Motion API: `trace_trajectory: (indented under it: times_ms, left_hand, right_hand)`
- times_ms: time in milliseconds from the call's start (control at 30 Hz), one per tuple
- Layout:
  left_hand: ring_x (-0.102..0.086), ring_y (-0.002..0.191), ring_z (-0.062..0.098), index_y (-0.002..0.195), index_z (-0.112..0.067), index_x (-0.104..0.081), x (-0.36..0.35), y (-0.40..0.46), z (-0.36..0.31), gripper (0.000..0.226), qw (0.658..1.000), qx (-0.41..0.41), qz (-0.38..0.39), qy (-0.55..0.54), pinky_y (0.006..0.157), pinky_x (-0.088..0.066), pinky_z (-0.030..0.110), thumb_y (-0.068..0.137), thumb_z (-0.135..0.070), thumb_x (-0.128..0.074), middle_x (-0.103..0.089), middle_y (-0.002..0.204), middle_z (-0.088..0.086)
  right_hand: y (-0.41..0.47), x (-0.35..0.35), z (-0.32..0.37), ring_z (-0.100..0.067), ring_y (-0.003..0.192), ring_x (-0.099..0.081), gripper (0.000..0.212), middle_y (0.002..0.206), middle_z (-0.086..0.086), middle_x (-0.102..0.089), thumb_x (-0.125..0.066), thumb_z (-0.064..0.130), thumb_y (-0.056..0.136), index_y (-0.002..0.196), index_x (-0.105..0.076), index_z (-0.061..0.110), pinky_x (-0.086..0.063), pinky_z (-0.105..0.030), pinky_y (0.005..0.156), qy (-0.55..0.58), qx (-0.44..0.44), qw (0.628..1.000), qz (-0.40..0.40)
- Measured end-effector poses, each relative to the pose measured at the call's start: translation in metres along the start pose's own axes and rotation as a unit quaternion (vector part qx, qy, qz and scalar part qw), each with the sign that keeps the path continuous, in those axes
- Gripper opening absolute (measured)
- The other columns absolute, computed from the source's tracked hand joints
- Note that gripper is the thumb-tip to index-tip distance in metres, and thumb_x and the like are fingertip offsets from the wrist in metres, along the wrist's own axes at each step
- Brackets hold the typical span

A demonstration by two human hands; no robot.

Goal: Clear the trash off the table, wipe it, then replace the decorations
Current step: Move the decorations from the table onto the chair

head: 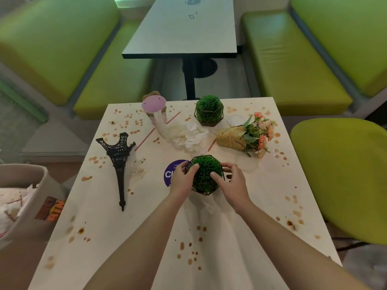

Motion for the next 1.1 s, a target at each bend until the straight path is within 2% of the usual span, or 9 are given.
trace_trajectory:
  times_ms: [100,233,400,600,767,867,967,1033,1100]
  left_hand:
    - [-0.057,0.113,0.017,0.124,-0.027,-0.055,-0.003,0.007,0.005,0.075,1.0,-0.004,-0.015,0.022,0.102,-0.047,0.043,0.06,-0.065,-0.061,-0.063,0.117,-0.004]
    - [-0.05,0.103,0.013,0.118,-0.02,-0.056,-0.005,0.009,0.004,0.04,0.999,-0.012,-0.038,0.027,0.087,-0.04,0.031,0.088,-0.046,-0.062,-0.053,0.1,-0.011]
    - [-0.049,0.116,0.017,0.126,-0.022,-0.052,-0.012,0.009,0.003,0.09,0.995,-0.036,-0.035,0.085,0.103,-0.044,0.041,0.06,-0.082,-0.063,-0.051,0.122,-0.003]
    - [-0.047,0.119,0.019,0.127,-0.019,-0.049,-0.016,0.015,0.005,0.085,0.993,-0.035,-0.043,0.104,0.103,-0.042,0.039,0.065,-0.073,-0.071,-0.047,0.125,0.0]
    - [-0.047,0.118,0.019,0.119,-0.018,-0.05,-0.017,0.014,0.005,0.072,0.991,-0.029,-0.054,0.119,0.097,-0.039,0.033,0.07,-0.066,-0.073,-0.047,0.124,0.0]
    - [-0.049,0.115,0.02,0.112,-0.02,-0.046,-0.017,0.012,0.011,0.067,0.994,-0.013,-0.046,0.101,0.093,-0.044,0.035,0.07,-0.064,-0.074,-0.047,0.124,0.002]
    - [-0.051,0.112,0.02,0.113,-0.017,-0.047,-0.018,0.01,0.015,0.068,0.995,-0.004,-0.038,0.087,0.084,-0.041,0.032,0.07,-0.063,-0.074,-0.048,0.124,0.003]
    - [-0.052,0.111,0.02,0.112,-0.017,-0.047,-0.017,0.009,0.017,0.069,0.996,0.001,-0.034,0.084,0.083,-0.043,0.032,0.07,-0.064,-0.074,-0.05,0.123,0.004]
    - [-0.053,0.109,0.02,0.111,-0.016,-0.047,-0.015,0.008,0.02,0.068,0.996,0.008,-0.03,0.08,0.083,-0.043,0.032,0.07,-0.064,-0.074,-0.05,0.122,0.004]
  right_hand:
    - [0.013,0.012,-0.002,-0.018,0.111,-0.052,0.023,0.111,0.004,-0.056,-0.059,0.044,0.093,0.105,-0.062,0.025,-0.045,-0.04,0.099,-0.011,-0.004,0.999,-0.036]
    - [0.035,0.036,-0.012,-0.026,0.128,-0.033,0.034,0.134,-0.009,-0.046,-0.044,0.02,0.099,0.13,-0.057,0.014,-0.038,-0.038,0.103,-0.205,-0.013,0.978,-0.029]
    - [0.042,0.055,-0.035,-0.033,0.125,-0.034,0.039,0.142,-0.01,-0.038,-0.041,0.025,0.1,0.136,-0.05,0.014,-0.039,-0.039,0.098,-0.411,-0.004,0.91,0.048]
    - [0.031,0.057,-0.041,-0.025,0.117,-0.038,0.037,0.119,-0.005,-0.048,-0.059,0.045,0.093,0.109,-0.068,0.013,-0.04,-0.033,0.093,-0.356,0.007,0.934,-0.03]
    - [0.031,0.061,-0.043,-0.024,0.128,-0.035,0.023,0.141,-0.005,-0.043,-0.076,0.036,0.082,0.081,-0.063,0.017,-0.039,-0.035,0.097,-0.351,-0.012,0.936,-0.01]
    - [0.027,0.063,-0.045,-0.024,0.123,-0.04,0.026,0.137,-0.002,-0.048,-0.07,0.044,0.083,0.084,-0.063,0.019,-0.039,-0.036,0.097,-0.375,-0.004,0.927,-0.019]
    - [0.027,0.063,-0.043,-0.024,0.114,-0.042,0.035,0.126,-0.003,-0.051,-0.062,0.048,0.088,0.107,-0.06,0.019,-0.04,-0.037,0.092,-0.359,0.021,0.931,-0.063]
    - [0.03,0.061,-0.044,-0.026,0.121,-0.04,0.039,0.134,-0.003,-0.048,-0.057,0.048,0.092,0.121,-0.058,0.022,-0.04,-0.038,0.095,-0.372,0.026,0.927,-0.046]
    - [0.031,0.059,-0.045,-0.027,0.126,-0.037,0.035,0.141,-0.005,-0.044,-0.056,0.049,0.093,0.114,-0.063,0.021,-0.039,-0.04,0.097,-0.387,0.016,0.922,-0.021]
Point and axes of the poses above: each hand's wrist, its own y-axis towards the middle knuckle, its own x-axis out of the back of the hand, z = x × y, the point moved 2 cm from there along y, towards the middle knuckle
